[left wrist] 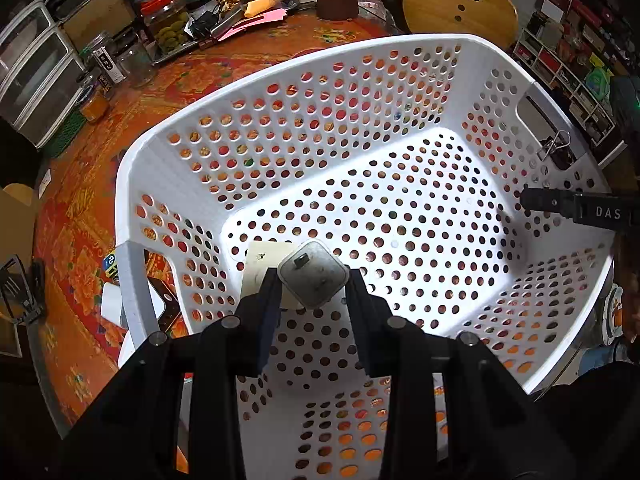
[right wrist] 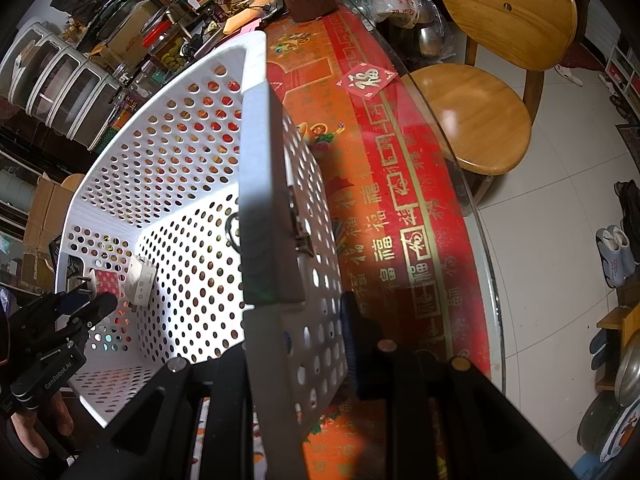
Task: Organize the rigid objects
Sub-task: 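Carry the cube charger over the basket with the left tool, then open the left tool to drop the cube charger into the basket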
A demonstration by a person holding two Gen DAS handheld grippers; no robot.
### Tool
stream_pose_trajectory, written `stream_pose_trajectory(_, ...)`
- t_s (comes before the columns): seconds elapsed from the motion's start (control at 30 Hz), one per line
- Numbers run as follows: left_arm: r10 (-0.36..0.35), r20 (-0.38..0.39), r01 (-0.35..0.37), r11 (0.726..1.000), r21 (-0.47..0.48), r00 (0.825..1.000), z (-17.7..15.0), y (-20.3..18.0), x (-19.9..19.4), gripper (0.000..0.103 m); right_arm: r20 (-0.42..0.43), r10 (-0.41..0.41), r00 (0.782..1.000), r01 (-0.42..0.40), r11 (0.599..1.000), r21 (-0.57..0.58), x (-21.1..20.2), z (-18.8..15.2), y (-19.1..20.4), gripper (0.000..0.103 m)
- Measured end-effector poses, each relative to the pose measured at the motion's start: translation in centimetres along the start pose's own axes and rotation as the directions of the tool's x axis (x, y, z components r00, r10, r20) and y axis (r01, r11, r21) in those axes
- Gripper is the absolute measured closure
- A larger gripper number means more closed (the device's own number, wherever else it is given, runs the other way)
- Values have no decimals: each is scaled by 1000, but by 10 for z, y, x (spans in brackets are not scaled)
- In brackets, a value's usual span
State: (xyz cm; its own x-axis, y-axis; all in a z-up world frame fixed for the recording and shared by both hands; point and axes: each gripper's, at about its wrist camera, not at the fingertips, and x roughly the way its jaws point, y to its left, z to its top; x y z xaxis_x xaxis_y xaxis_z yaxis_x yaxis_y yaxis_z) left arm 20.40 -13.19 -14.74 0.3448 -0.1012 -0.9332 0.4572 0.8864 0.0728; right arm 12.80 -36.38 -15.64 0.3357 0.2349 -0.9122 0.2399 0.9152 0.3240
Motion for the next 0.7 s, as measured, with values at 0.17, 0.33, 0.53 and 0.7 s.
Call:
stream_pose_trajectory(0.17, 0, -4, 0, 1000, -2, 1000, 0, -1, 2, 72, 0, 0, 1000, 0, 1000, 0, 0, 0, 0, 82)
stream_pose_trajectory(0.33, -4, -16, 4, 1000, 3, 1000, 0, -2, 4, 72, 0, 0, 1000, 0, 1000, 0, 0, 0, 0, 82)
stream_pose_trajectory(0.53, -17, 20, 17, 1000, 20, 1000, -3, -6, -3, 33, 0, 1, 1000, -1, 1000, 1, 0, 1, 0, 82)
stream_pose_trajectory(0.7, 11, 78, -12, 1000, 9, 997, 0, -1, -23, 16, 0, 3, 1000, -3, 1000, 2, 0, 2, -2, 82)
